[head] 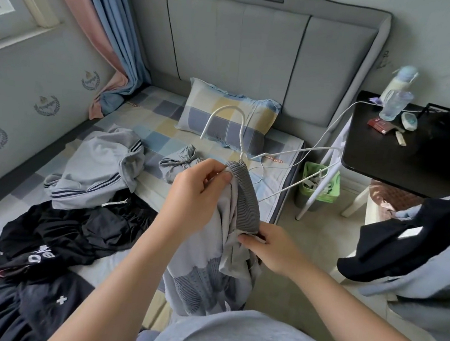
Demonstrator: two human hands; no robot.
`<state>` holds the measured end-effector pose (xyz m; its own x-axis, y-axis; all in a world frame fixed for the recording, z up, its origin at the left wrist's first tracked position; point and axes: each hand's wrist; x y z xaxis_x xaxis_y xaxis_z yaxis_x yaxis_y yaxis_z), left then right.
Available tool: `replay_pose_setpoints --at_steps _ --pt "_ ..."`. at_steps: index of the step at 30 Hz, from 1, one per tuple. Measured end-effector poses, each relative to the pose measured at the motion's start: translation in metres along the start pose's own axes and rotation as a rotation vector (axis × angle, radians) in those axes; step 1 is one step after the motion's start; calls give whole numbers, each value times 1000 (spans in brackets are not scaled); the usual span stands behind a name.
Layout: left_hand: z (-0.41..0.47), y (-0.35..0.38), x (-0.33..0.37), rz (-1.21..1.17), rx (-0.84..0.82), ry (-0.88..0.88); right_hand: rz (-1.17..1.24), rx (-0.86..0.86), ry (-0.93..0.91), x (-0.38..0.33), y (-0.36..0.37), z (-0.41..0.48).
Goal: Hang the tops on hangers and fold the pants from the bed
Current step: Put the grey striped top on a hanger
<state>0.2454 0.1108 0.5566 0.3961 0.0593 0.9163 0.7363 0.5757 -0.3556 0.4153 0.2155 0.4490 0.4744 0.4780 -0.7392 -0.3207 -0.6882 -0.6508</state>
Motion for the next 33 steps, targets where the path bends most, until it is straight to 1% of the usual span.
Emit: replay_pose_setpoints --at_steps 3,7,11,13,15,18,21,24,29,31,33 --pt "1 -2 0 9 -22 -8 -116 0 36 19 -2 1" --pt "1 -10 -2 17 -51 26 -499 -9 84 49 -12 4" --pt "-1 -22 -8 46 -108 -7 -804 82 89 63 -32 3" --pt "-3 -27 -13 69 -132 -29 -879 158 97 64 -45 0" --pt "-6 -31 -19 86 -150 -42 -878 189 117 63 -58 -2" --pt "-7 -38 -25 140 -171 -53 -814 188 144 57 -77 -2" --pt "-6 -42 -25 161 -175 -66 -689 230 110 47 -91 -1" --pt "-3 -47 -21 146 -172 -73 -546 286 117 41 -99 1" --pt "2 -57 -15 103 -189 -79 -661 374 76 31 -113 9" --pt "3 -58 -14 128 -196 -107 -680 382 81 26 -118 9" --pt "3 -54 -13 187 -214 -116 -647 395 98 22 -121 8"
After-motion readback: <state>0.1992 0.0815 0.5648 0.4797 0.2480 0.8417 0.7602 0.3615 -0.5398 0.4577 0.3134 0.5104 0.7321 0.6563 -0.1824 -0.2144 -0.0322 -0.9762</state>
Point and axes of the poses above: each hand's wrist, its own z-axis towards the middle knuckle, its own y-axis out of the palm, x = y × z, and after that the axes turned 9 degrees about -z, right-handed
